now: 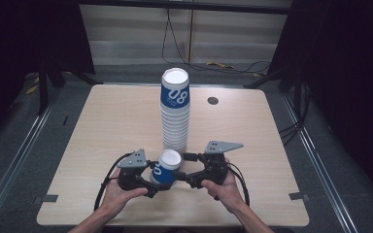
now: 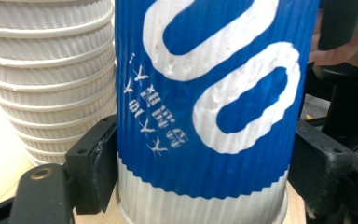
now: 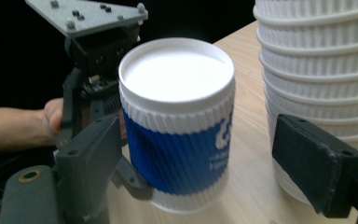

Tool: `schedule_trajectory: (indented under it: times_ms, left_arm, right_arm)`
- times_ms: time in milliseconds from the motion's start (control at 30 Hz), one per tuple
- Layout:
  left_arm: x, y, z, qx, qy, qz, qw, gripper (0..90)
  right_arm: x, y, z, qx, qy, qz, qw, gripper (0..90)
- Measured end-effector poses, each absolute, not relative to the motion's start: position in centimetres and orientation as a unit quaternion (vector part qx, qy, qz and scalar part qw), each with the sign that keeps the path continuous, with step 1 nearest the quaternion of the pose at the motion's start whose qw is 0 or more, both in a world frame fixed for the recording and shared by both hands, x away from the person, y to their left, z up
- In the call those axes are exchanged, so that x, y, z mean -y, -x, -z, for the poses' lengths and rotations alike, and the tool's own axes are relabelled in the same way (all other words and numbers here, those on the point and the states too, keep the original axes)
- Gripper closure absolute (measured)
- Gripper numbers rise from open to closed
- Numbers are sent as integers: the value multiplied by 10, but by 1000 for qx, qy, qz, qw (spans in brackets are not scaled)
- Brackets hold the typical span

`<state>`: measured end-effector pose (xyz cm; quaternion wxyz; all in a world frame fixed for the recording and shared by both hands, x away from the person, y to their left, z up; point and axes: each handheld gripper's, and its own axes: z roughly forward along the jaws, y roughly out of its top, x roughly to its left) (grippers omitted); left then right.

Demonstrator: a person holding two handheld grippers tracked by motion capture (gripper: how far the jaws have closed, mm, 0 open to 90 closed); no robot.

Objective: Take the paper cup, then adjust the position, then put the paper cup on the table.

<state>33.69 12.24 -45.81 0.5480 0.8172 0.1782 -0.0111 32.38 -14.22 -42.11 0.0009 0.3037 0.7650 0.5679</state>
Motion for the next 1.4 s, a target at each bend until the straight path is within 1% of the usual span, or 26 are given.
schedule_trajectory:
  times_ms: [167,267,567,633,733,900,1033,1200,1400]
  left_arm:
    - [-124,-337,458,-186,-820,12,542,202]
    - [-124,-337,457,-185,-827,11,531,202]
    - [-126,-338,456,-184,-842,9,508,203]
    - [-126,-338,456,-185,-846,8,500,203]
    - [-124,-338,457,-188,-852,1,489,203]
    - [-125,-339,458,-192,-857,-4,478,203]
    - [-126,-341,459,-199,-863,-7,465,205]
    - [-125,-343,461,-186,-871,0,455,206]
    - [-123,-342,455,-166,-879,-1,447,206]
  right_arm:
    - [146,-324,423,-778,-303,-551,7,150]
    - [147,-324,424,-783,-303,-544,-4,153]
    - [149,-323,426,-804,-287,-520,-3,154]
    - [149,-324,426,-810,-283,-513,-4,169]
    - [149,-324,427,-818,-280,-503,5,160]
    - [147,-325,428,-836,-269,-478,6,160]
    - [148,-327,426,-843,-263,-470,-3,168]
    - [150,-330,428,-851,-259,-456,-13,197]
    - [148,-331,430,-859,-254,-445,-12,201]
